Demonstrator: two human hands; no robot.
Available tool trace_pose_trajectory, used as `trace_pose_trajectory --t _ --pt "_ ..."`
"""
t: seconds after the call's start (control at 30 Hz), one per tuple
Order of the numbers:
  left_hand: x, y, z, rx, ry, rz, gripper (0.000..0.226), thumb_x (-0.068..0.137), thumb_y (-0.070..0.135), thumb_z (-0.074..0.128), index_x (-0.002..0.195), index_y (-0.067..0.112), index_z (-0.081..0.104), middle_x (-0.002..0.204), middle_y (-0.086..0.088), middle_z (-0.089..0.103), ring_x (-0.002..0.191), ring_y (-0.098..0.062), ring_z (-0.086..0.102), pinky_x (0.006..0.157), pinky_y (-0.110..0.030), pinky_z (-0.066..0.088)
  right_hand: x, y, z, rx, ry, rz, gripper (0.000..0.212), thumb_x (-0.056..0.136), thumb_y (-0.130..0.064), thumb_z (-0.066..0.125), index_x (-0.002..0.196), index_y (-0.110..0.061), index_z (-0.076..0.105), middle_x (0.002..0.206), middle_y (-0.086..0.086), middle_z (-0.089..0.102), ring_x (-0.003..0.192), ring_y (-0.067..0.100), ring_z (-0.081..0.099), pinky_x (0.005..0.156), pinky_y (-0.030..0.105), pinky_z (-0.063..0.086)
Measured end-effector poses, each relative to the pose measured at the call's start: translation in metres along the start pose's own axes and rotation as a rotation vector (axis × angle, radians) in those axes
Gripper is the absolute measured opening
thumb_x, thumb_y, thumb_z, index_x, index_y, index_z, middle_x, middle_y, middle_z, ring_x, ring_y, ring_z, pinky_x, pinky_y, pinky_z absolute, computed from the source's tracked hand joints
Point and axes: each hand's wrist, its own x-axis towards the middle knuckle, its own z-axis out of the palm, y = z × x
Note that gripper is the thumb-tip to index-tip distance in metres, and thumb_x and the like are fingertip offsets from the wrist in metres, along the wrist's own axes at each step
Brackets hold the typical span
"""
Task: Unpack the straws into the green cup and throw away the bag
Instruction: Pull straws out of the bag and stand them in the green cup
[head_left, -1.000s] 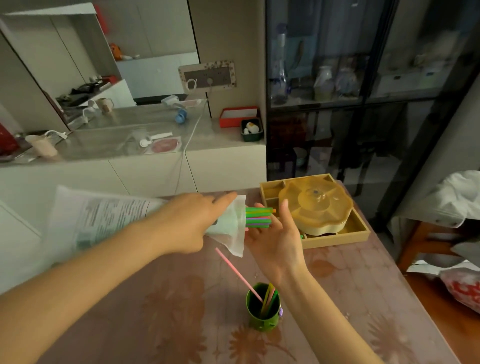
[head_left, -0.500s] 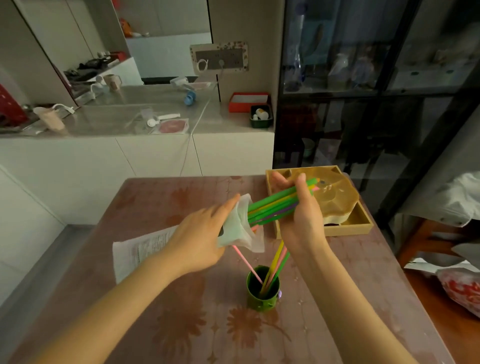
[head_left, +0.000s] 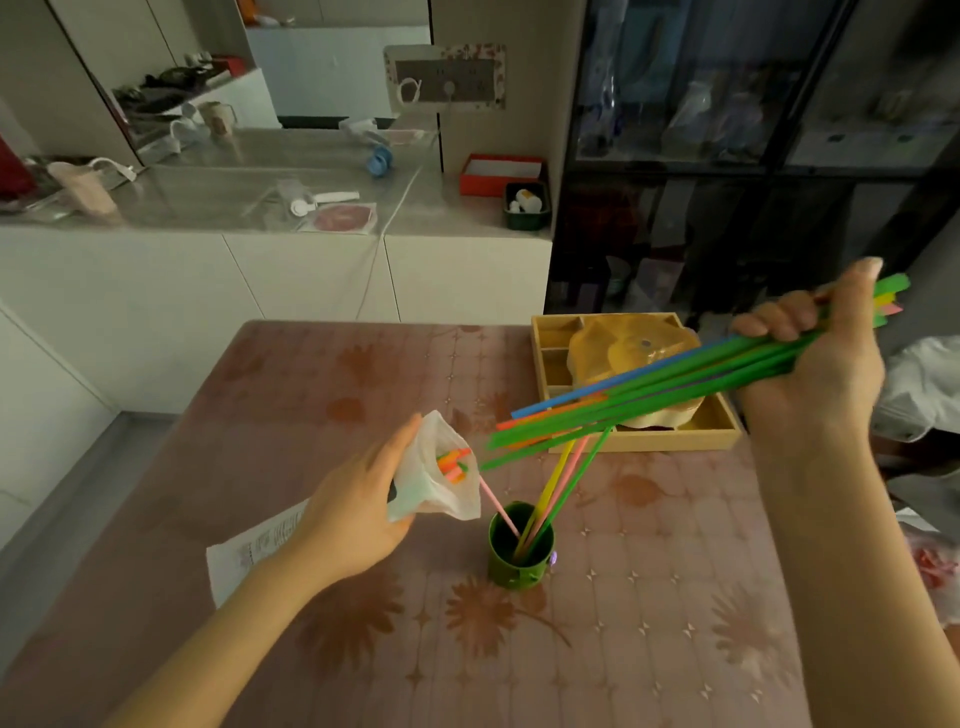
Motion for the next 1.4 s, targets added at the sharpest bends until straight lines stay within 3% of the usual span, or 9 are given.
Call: trace_pose_trajectory --t 0.3,0.47,0.6,0.83,0.97,1.07,1.17,1.23,1.4 --pt "-0.012 -0.023 0.01 0.001 -0.003 -0.125 0.096 0.071 0.024 0.077 0.146 0.022 0.017 0.134 -0.005 0.053 0.1 -0.029 0.064 0.079 -0.037 0.051 -0.021 0.019 -0.017 -0.376 -0.24 -0.058 0.033 0.095 -0.036 0.05 0.068 -0.018 0.04 0.051 -0.006 0.035 0.044 0.01 0.033 0.045 0.023 0.035" --pt "-0.016 -0.027 0.015 -0.027 -0.012 -0.126 0.096 0.072 0.025 0.077 0.146 0.022 0.016 0.132 -0.004 0.055 0.101 -0.025 0.064 0.081 -0.036 0.052 -0.043 0.062 -0.023 -0.568 -0.412 -0.037 0.033 0.086 -0.039 0.054 0.064 -0.018 0.042 0.049 -0.006 0.04 0.044 0.014 0.035 0.046 0.026 0.035" --pt "-0.017 -0.026 0.017 -0.048 0.001 -0.133 0.094 0.073 0.026 0.077 0.146 0.021 0.017 0.134 -0.002 0.053 0.106 -0.023 0.061 0.086 -0.033 0.05 -0.05 0.086 -0.023 -0.696 -0.455 -0.023 0.03 0.087 -0.034 0.051 0.067 -0.013 0.041 0.049 -0.007 0.043 0.045 0.011 0.038 0.046 0.025 0.039" --pt "-0.017 -0.03 0.023 -0.08 0.002 -0.122 0.093 0.072 0.026 0.077 0.145 0.019 0.02 0.132 -0.001 0.054 0.106 -0.021 0.061 0.085 -0.029 0.048 -0.047 0.095 -0.016 -0.735 -0.461 0.001 0.03 0.096 -0.02 0.048 0.066 -0.016 0.042 0.049 -0.008 0.044 0.045 0.012 0.039 0.047 0.024 0.041" --pt "-0.016 -0.034 0.026 -0.086 -0.017 -0.121 0.091 0.071 0.025 0.078 0.143 0.022 0.022 0.123 0.002 0.059 0.097 -0.019 0.063 0.081 -0.032 0.053 -0.062 0.097 -0.018 -0.714 -0.529 0.019 0.032 0.091 -0.028 0.051 0.066 -0.012 0.039 0.049 -0.004 0.043 0.045 0.014 0.038 0.047 0.026 0.039" --pt "-0.016 -0.037 0.03 -0.069 -0.004 -0.09 0.081 0.069 0.022 0.08 0.136 0.014 0.037 0.107 -0.002 0.065 0.085 -0.022 0.066 0.071 -0.032 0.055 -0.076 0.098 -0.021 -0.679 -0.644 -0.004 0.04 0.088 -0.037 0.055 0.065 -0.009 0.038 0.05 -0.002 0.043 0.045 0.017 0.039 0.046 0.027 0.039" --pt "-0.019 -0.038 0.034 -0.038 0.008 -0.058 0.067 0.065 0.018 0.082 0.122 0.005 0.051 0.097 -0.007 0.068 0.077 -0.026 0.067 0.064 -0.025 0.048 -0.079 0.096 -0.017 -0.708 -0.705 -0.043 0.043 0.084 -0.047 0.057 0.066 -0.011 0.043 0.051 -0.003 0.045 0.045 0.018 0.042 0.047 0.026 0.042" --pt "-0.021 -0.038 0.036 -0.048 0.016 -0.069 0.068 0.066 0.018 0.081 0.124 0.007 0.049 0.101 -0.006 0.067 0.081 -0.023 0.066 0.066 -0.023 0.045 -0.074 0.096 -0.014 -0.753 -0.692 -0.068 0.044 0.086 -0.045 0.055 0.065 -0.009 0.044 0.051 0.001 0.045 0.046 0.02 0.043 0.047 0.03 0.042" --pt "-0.026 -0.039 0.042 -0.102 -0.014 -0.076 0.09 0.07 0.027 0.079 0.142 0.021 0.025 0.121 0.002 0.06 0.098 -0.016 0.062 0.08 -0.023 0.049 -0.057 0.114 -0.035 -0.879 -0.549 0.006 0.048 0.087 -0.039 0.057 0.067 0.003 0.047 0.054 0.008 0.052 0.052 0.027 0.051 0.056 0.041 0.048"
